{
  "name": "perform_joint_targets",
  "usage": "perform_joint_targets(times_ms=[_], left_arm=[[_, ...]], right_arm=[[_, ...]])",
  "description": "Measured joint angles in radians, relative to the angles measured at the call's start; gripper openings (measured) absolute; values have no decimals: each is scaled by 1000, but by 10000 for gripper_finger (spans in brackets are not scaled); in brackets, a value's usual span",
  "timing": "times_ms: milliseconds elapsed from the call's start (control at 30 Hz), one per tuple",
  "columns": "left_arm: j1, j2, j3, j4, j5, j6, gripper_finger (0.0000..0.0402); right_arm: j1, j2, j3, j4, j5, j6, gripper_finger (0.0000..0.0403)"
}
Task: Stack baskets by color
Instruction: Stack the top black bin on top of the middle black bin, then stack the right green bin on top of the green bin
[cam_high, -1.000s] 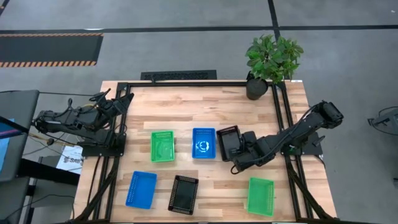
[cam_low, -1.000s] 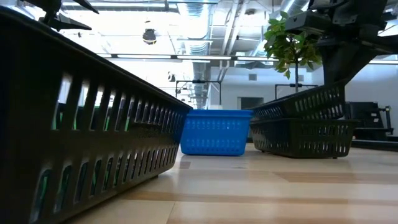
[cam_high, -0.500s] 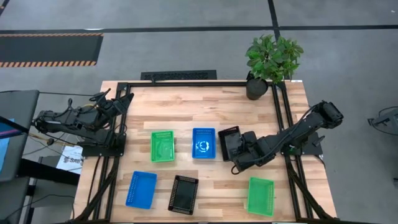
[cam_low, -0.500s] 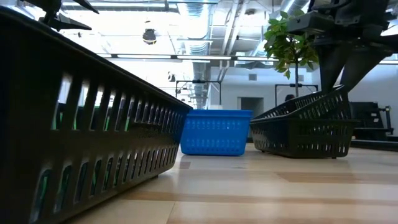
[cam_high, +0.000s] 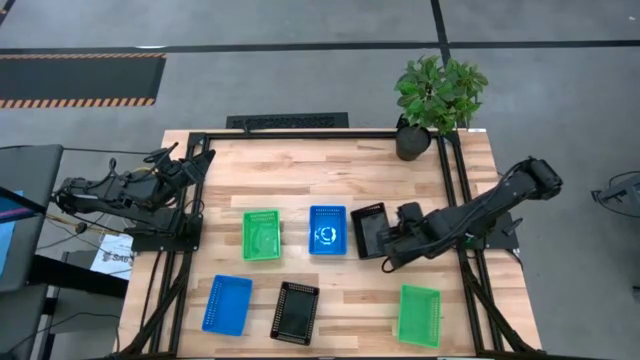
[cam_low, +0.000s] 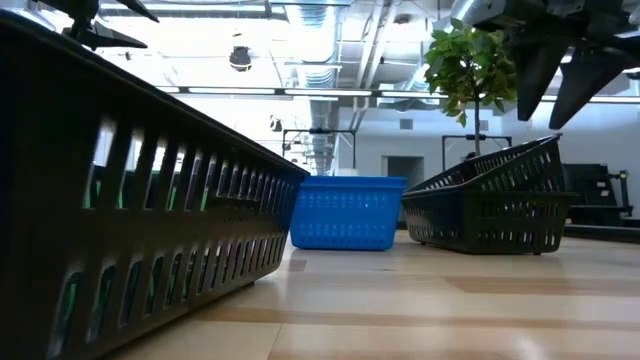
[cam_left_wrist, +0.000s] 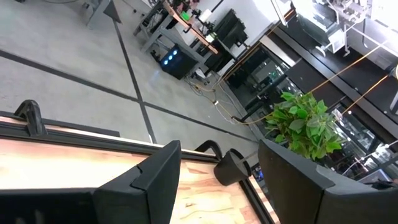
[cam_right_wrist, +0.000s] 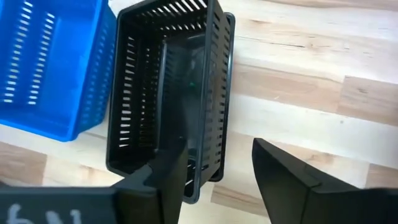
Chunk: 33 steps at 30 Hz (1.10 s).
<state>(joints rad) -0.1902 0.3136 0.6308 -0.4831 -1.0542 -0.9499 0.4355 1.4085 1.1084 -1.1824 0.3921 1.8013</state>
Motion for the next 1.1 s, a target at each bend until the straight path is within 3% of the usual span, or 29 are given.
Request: perform_joint_targets(times_ms=[467,600,800,867,1000,1100], left_arm=[[0,0,0,2,0,3,203],[0,0,0,2,0,3,203],[0,0,0,1,0,3,203],[0,0,0,1,0,3,203],[0,0,0,1,0,3,203],[0,0,0,2,4,4,203]], right_arm=[[-11,119,-1,10,-44,-30,174],[-15,118,-1,11,-51,-30,126],[-19,116,-1,10,-52,-34,22],[-19,116,-1,15,-52,-53,9],[-15,108,-1,15,-66,-57,40],[10,77,5,28,-175,-100,78]])
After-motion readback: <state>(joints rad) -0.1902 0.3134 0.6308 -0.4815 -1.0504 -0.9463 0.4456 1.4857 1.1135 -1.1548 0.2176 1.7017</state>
